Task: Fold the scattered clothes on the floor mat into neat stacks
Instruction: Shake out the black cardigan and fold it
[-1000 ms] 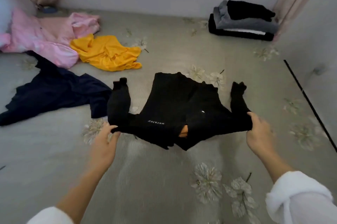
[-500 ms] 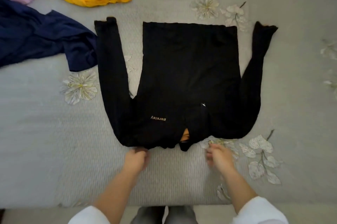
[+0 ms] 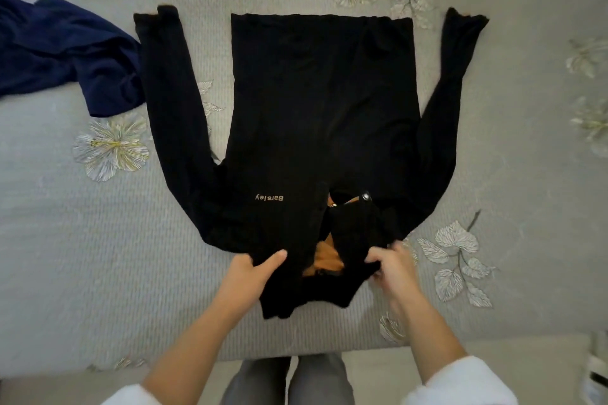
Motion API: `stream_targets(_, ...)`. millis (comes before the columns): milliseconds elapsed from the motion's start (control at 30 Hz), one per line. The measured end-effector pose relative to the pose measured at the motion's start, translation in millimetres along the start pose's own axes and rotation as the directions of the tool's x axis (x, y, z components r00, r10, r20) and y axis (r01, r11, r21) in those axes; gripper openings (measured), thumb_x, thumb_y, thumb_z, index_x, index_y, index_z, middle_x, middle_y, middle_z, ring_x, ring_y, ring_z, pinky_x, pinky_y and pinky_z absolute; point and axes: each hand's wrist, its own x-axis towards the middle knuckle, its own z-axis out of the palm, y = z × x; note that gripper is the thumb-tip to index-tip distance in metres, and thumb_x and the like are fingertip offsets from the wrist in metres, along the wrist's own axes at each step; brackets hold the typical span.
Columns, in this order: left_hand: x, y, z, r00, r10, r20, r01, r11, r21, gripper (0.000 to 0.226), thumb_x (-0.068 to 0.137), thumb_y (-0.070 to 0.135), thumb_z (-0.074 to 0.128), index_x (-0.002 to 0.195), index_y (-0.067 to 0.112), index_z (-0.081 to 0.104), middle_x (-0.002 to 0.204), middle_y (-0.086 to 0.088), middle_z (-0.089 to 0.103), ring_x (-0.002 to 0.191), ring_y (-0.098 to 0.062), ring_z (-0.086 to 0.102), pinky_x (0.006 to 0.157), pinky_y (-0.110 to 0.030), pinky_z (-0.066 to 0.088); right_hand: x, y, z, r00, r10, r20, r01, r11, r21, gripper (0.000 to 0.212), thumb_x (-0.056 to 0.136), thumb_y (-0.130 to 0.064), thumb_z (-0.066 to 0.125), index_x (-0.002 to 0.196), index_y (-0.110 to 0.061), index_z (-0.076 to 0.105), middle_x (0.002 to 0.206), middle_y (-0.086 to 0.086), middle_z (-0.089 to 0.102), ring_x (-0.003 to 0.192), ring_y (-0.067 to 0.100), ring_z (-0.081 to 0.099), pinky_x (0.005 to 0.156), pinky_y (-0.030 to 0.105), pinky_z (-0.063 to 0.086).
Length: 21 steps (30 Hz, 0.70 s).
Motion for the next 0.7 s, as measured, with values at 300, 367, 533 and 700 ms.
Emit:
stream_targets(300,1,-14,8,0.952,-0.305,-0.028,0.303,0.923,0.239,0.021,0.097,0.034,0.05,0.094,0.014,0.056,0.093,-0.013,0.065,0.083,-0.027,0.064,0.075,-0.039,0.055,-1,20,20,0.839,-0.521,0.159,0.399,0.39,-0.83,0.044,0.078,-0.045,0.067,0.104,-0.022,0.041,0.101,-0.005,0.04,0.088,0.012,0.045,0.069,0.026,0.044)
stream_targets(367,5,-10,11,0.947,-0.32,-0.038,0.319,0.91,0.266,0.025,0.097,0.034,0.05,0.095,0.01,0.058,0.1,-0.019,0.066,0.089,-0.032,0.065,0.079,-0.041,0.055,5,19,32,0.871,-0.406,0.277,0.344,0.102,-0.933,0.053,0.08,-0.048,0.064,0.115,-0.018,0.038,0.111,-0.001,0.042,0.102,0.018,0.045,0.077,0.034,0.048)
stream_targets(533,9,-8,9,0.933,-0.358,-0.05,0.355,0.885,0.301,0.033,0.096,0.034,0.051,0.107,0.004,0.058,0.105,-0.018,0.065,0.091,-0.032,0.065,0.08,-0.042,0.056,8,3,22,0.85,-0.364,0.381,0.414,0.014,-0.91,0.028,0.08,-0.013,0.055,0.106,-0.013,0.045,0.101,0.005,0.054,0.092,0.024,0.054,0.064,0.032,0.04)
stream_targets(700,3,-8,9,0.89,-0.455,-0.01,0.438,0.849,0.296,0.04,0.096,0.04,0.049,0.124,0.011,0.049,0.091,-0.01,0.067,0.072,-0.026,0.071,0.062,-0.033,0.054,-8,6,-26,0.619,0.003,0.786,0.755,-0.279,-0.593,0.029,0.069,-0.031,0.062,0.095,-0.018,0.061,0.093,0.002,0.058,0.086,0.023,0.059,0.068,0.03,0.045)
